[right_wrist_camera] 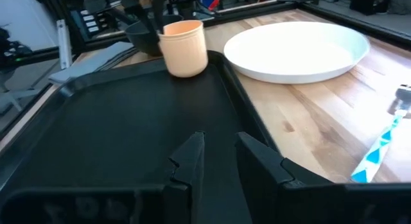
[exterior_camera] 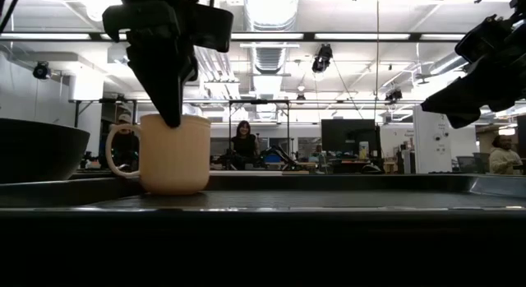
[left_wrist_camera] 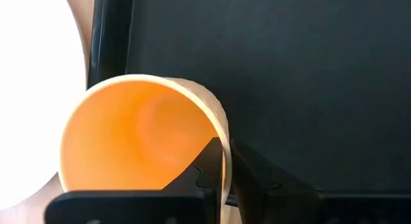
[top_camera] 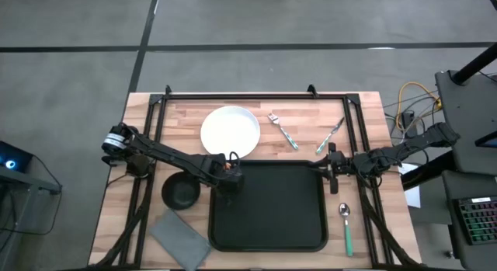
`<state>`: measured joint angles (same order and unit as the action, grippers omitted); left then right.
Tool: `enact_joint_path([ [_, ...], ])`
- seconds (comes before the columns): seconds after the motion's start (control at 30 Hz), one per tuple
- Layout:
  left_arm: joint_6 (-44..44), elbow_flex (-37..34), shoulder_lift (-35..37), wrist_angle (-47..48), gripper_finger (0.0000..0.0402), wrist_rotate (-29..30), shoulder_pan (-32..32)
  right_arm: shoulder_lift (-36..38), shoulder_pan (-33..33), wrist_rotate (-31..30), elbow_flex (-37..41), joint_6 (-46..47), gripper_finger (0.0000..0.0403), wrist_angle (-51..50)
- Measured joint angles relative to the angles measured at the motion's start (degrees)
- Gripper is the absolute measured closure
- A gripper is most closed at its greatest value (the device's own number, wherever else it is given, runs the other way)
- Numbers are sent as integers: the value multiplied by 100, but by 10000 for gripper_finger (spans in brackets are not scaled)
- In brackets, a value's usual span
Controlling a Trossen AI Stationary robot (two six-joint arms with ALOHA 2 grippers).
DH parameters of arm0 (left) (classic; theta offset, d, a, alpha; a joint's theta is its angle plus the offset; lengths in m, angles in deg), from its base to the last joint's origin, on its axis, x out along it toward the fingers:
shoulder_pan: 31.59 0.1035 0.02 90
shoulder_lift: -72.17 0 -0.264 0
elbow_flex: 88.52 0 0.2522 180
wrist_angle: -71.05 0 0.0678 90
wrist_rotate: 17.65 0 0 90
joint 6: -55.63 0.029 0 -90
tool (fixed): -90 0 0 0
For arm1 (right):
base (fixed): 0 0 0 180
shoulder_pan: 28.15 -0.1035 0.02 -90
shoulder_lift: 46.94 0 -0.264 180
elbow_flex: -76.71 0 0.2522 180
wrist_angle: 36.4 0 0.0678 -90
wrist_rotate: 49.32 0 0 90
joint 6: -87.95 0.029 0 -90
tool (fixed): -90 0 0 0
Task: Set up tray
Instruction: Put the yellow mug on the black tray, then put the white plate to the right of the yellow mug on the black tray
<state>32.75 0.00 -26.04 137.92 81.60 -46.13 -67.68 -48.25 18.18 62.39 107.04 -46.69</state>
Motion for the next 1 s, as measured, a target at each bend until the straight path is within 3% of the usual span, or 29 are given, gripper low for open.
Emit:
enact_joint_path([
  [0.3,135,29,78,0,344,9,5,-2,-2,382,0,-110,326,-29],
  [0.5,218,366,531,138,323,46,11,-3,0,-195,4,-296,307,108],
  [0.57,291,423,827,202,322,350,9,-4,7,-459,4,-516,297,401],
  [0.7,347,303,1522,199,322,1550,76,-16,278,-574,-164,-1158,277,916],
  [0.83,742,-16,2066,196,322,1648,464,-277,740,-37,-535,-1256,265,826],
  [1.0,2017,-548,2292,188,322,1633,1297,-889,1054,752,-829,-1200,262,773],
])
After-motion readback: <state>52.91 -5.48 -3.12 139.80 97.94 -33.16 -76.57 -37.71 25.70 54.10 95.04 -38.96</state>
